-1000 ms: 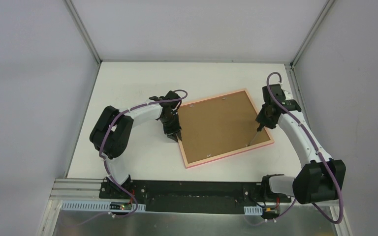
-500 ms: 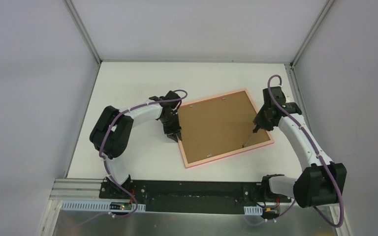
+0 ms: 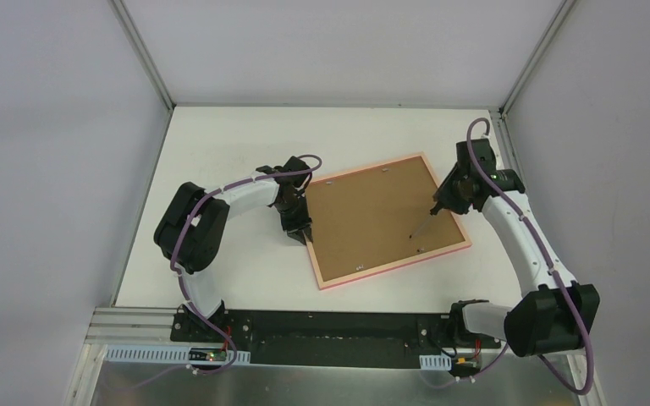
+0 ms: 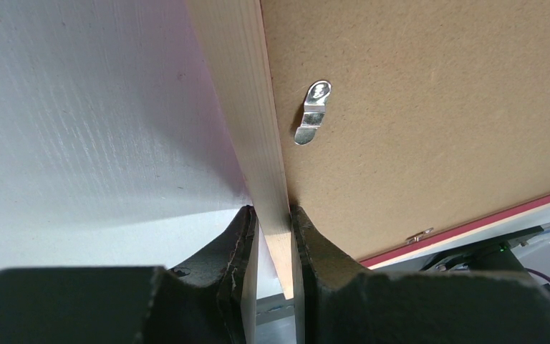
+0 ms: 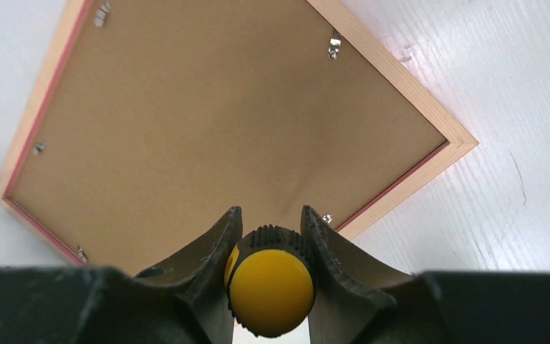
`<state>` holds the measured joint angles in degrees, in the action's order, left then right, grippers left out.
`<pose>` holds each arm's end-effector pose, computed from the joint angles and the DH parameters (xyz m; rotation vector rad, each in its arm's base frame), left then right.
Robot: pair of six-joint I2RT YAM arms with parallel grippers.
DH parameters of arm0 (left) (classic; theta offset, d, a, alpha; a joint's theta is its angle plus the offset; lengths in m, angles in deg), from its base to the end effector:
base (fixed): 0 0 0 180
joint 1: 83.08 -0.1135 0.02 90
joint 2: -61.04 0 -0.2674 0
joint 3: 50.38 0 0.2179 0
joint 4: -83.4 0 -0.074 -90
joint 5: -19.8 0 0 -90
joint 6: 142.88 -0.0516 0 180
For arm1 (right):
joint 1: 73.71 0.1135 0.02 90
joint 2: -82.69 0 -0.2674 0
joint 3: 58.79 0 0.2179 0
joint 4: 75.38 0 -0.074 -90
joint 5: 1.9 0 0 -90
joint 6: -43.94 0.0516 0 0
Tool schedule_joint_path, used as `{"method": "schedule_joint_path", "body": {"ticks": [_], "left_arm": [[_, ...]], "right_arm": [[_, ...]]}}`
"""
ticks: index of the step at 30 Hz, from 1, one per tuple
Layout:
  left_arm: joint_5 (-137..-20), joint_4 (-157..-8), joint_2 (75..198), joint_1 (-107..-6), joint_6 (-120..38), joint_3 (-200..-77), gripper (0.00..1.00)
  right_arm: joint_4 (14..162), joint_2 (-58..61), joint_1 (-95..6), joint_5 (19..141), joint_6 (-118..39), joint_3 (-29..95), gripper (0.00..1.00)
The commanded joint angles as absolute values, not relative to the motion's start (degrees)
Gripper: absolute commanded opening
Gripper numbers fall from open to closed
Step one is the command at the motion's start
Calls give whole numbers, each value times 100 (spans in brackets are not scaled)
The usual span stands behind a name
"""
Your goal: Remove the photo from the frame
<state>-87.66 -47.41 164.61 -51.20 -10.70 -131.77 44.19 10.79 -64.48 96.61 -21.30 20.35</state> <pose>0.2668 -0.1842 0.1744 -0.1936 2.9878 -0.6626 0.2263 0.0290 0.2950 0.3967 2.4539 0.0649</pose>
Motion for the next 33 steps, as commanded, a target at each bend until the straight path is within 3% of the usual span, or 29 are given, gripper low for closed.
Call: {"method": "schedule_joint_path", "body": {"ticks": [1,19,33], "left_arm": [[-8783,-4583,16317,-5073,-1266,-13105,0],[-9358,-4485,16371,-5073,-1793,-13290,0],[-9543,-4493,16523,-5073,-1902,-13345,0]], "right_arm": [[4155,1454,-6447,9944,-2296,2451,0],[4634,48,-6730,12258,-2770,3164,0],[5572,-440,-6798,12200,-2978,3253,0]]}}
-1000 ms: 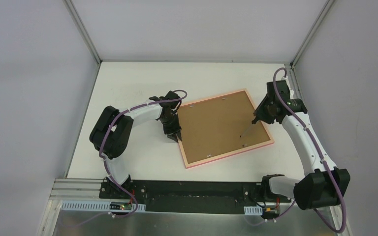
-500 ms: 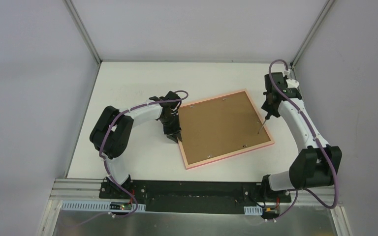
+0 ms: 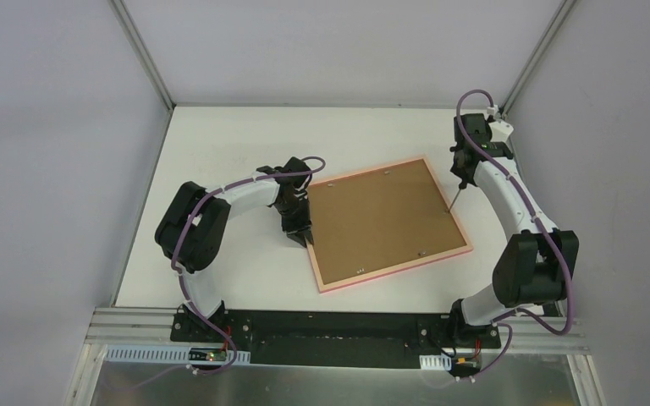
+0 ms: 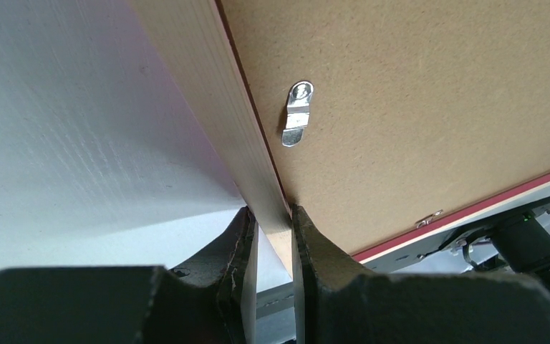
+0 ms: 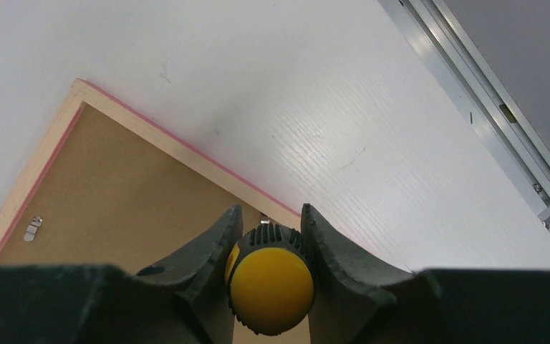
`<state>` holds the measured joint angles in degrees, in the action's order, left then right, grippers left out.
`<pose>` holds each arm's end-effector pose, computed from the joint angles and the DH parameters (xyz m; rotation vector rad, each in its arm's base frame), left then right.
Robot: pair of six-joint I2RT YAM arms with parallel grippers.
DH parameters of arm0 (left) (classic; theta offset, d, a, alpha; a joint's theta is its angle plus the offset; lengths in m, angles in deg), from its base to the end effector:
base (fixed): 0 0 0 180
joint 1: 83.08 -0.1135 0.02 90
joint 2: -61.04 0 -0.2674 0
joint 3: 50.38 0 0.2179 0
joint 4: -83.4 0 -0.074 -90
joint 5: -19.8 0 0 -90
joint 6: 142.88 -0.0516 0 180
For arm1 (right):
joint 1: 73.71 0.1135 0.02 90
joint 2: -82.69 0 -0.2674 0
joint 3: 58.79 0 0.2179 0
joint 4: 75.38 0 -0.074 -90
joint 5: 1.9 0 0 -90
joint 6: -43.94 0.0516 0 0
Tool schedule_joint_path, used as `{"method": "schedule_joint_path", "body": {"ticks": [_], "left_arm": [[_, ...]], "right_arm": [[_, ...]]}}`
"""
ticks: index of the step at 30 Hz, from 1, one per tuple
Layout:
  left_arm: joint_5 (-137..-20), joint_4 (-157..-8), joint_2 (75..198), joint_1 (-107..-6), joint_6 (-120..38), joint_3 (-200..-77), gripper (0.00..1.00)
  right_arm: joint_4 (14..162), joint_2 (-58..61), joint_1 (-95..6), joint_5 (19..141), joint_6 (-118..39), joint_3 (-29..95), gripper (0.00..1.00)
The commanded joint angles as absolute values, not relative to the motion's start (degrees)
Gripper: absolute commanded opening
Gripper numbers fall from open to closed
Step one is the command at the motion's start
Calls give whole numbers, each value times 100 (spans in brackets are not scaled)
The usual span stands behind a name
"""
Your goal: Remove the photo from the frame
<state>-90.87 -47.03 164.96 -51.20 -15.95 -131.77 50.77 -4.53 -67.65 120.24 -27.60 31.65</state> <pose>0.2648 -0.1862 0.1732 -0.0461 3.0041 -0.7191 0.3005 0.0043 0.3018 0.4882 2.2801 -0.4767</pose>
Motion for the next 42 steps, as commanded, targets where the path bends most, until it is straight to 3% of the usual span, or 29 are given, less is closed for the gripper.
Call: {"method": "schedule_joint_path", "body": {"ticks": [1,31,42], "left_arm": [[-9543,-4493,16528,-5073,-1889,-13376,0],[-9539,-4476,16764,-5073,-1627,-13479,0],[-9600,-4439,16792,-5073,-1740,-13493,0]], "right_arm": [[5635,-434,-6796,12202,-3041,3218,0],[5545,121,-6762,12272,-3123,2378,0],[6268,-87,-6764,12147,-3076,2187,0]]}}
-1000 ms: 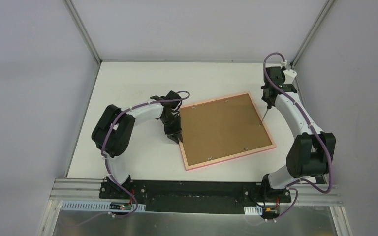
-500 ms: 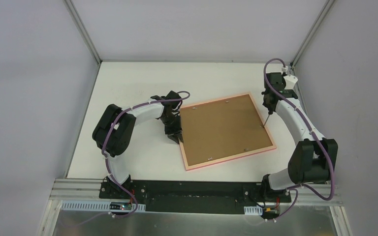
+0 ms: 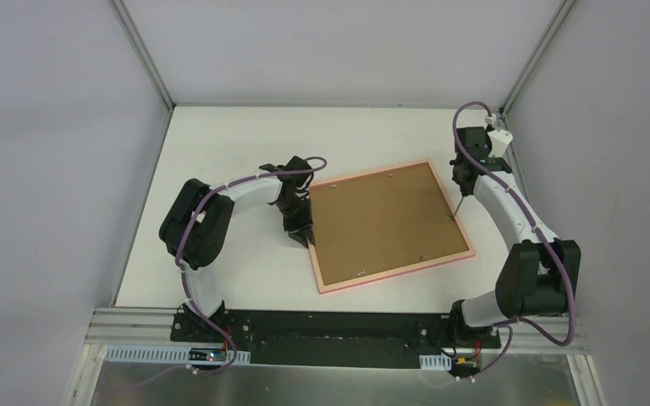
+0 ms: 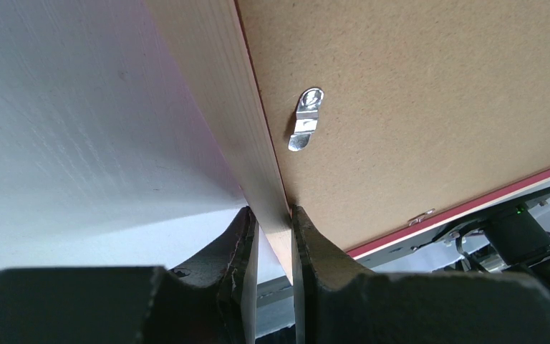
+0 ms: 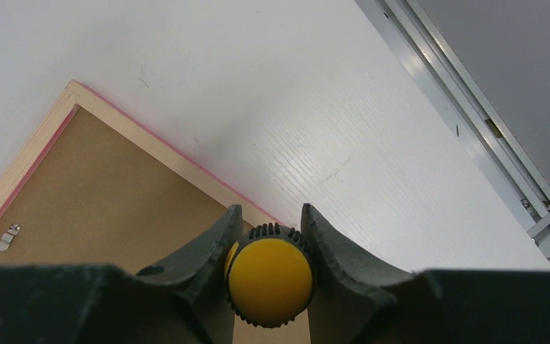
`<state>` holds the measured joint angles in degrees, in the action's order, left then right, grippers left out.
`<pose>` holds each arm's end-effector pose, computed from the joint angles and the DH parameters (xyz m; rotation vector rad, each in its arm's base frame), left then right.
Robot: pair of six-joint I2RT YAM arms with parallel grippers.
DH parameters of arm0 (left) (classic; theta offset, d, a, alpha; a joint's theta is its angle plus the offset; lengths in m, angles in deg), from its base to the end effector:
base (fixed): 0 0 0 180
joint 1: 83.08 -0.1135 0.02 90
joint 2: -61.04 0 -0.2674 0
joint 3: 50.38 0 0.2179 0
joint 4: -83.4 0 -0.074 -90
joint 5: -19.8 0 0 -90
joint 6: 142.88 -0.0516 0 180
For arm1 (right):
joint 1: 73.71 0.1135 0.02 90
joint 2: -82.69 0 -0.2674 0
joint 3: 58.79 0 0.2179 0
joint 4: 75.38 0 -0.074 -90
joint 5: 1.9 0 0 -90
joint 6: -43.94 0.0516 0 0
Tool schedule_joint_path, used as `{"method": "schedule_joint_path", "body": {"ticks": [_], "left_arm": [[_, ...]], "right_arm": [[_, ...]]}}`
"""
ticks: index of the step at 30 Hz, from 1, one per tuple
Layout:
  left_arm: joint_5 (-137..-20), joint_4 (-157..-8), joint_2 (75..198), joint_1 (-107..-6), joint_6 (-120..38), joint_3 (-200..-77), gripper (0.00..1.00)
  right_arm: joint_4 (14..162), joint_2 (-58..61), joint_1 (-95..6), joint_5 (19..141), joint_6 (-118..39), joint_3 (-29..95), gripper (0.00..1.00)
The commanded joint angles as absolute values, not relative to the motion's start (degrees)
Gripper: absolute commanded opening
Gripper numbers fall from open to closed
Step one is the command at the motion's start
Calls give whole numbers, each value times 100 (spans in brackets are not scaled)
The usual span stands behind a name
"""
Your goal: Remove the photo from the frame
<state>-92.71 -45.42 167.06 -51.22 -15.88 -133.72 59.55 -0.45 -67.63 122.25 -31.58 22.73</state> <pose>0.2687 -0.1903 0.1696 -0.0507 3.0431 -0.7433 0.2874 0.0015 0.2879 0.4388 2.2258 -0.5211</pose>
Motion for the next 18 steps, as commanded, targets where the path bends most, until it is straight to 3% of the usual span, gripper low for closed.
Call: {"method": "schedule_joint_path", "body": {"ticks": [1,13,18], "left_arm": [[-9607,-4436,16800,-5073,-1760,-13494,0],[-9648,-4377,16789,-5073,-1872,-13498,0],[-9652,-4357,16785,-5073,-1895,-13493,0]], "right_arm": [[6357,-111,-6764,12099,-3087,2168,0],[6879,-351,-6610,12019,-3279,2156,0],[6584,-604,-6590,12757,-3334,2425,0]]}}
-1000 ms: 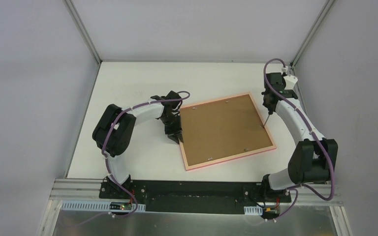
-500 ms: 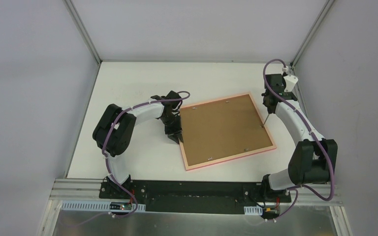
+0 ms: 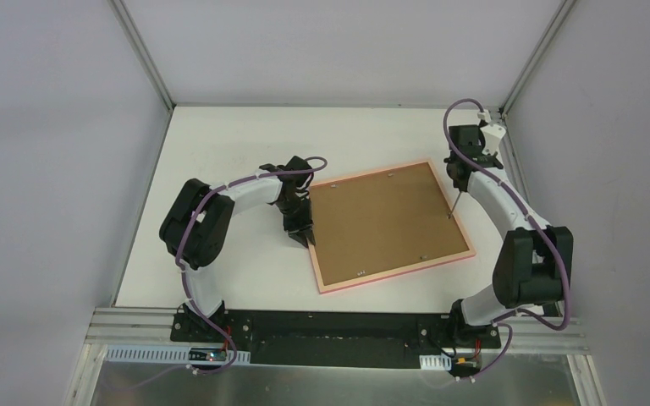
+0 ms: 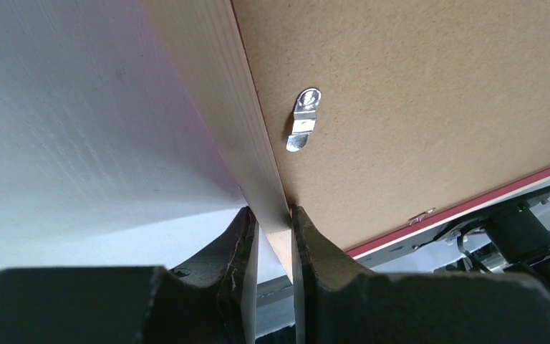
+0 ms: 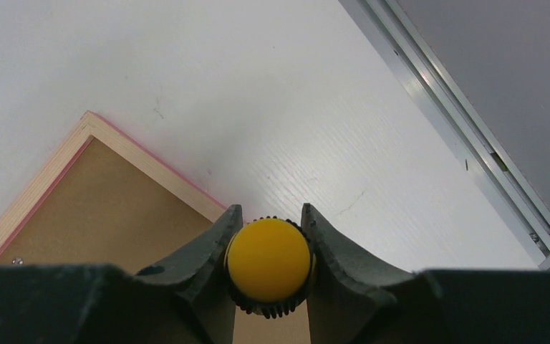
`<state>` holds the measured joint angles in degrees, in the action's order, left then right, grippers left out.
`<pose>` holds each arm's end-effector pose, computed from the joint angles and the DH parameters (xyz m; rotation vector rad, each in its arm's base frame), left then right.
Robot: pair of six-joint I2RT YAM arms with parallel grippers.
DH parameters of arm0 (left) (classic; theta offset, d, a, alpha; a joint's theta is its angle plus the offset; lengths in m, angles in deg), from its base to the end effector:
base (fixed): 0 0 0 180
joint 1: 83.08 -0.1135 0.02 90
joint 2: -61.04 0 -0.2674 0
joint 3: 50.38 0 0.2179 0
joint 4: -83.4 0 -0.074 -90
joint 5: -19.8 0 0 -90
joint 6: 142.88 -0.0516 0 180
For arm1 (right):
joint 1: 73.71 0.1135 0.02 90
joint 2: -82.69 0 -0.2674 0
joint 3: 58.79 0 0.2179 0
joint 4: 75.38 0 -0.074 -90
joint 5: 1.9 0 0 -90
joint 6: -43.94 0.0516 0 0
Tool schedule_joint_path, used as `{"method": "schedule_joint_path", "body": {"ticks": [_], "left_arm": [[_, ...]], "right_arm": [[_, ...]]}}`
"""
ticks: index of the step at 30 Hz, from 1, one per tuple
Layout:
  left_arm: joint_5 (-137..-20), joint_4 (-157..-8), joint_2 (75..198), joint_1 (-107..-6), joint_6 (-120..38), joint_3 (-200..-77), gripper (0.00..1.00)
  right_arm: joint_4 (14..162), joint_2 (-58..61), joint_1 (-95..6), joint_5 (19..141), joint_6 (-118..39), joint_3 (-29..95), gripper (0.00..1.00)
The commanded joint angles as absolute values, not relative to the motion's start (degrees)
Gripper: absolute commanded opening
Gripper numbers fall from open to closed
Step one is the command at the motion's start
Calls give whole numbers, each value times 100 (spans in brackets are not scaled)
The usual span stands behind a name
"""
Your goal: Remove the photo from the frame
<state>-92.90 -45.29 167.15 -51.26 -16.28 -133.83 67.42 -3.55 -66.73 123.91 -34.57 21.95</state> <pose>0.2689 -0.1903 0.1696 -0.0410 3.0443 -0.7461 0.3059 0.0070 0.2809 0.3945 2.1690 -0.5427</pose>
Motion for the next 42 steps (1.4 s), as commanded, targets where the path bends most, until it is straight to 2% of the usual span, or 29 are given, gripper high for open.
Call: {"method": "schedule_joint_path", "body": {"ticks": [1,15,32,36,42], "left_arm": [[-9649,-4353,16782,-5073,-1895,-13482,0],[-9651,-4324,16817,-5073,-1961,-13526,0],[-9682,-4221,16891,-5073,-2066,-13617,0],[-9675,-4214,16914,-5073,-2046,-13646,0],[-9643,-4221,16913,-5078,-2015,-13683,0]], "right_arm": [[6620,-566,-6585,12800,-3372,2394,0],[6913,-296,-6562,12972,-3780,2055,0],[7239,-1208,-6551,13102,-3961,2855,0],[7056,-917,-6550,13232,-3922,2678,0],[7644,-420,-6665,13290,-4296,2027,0]]}}
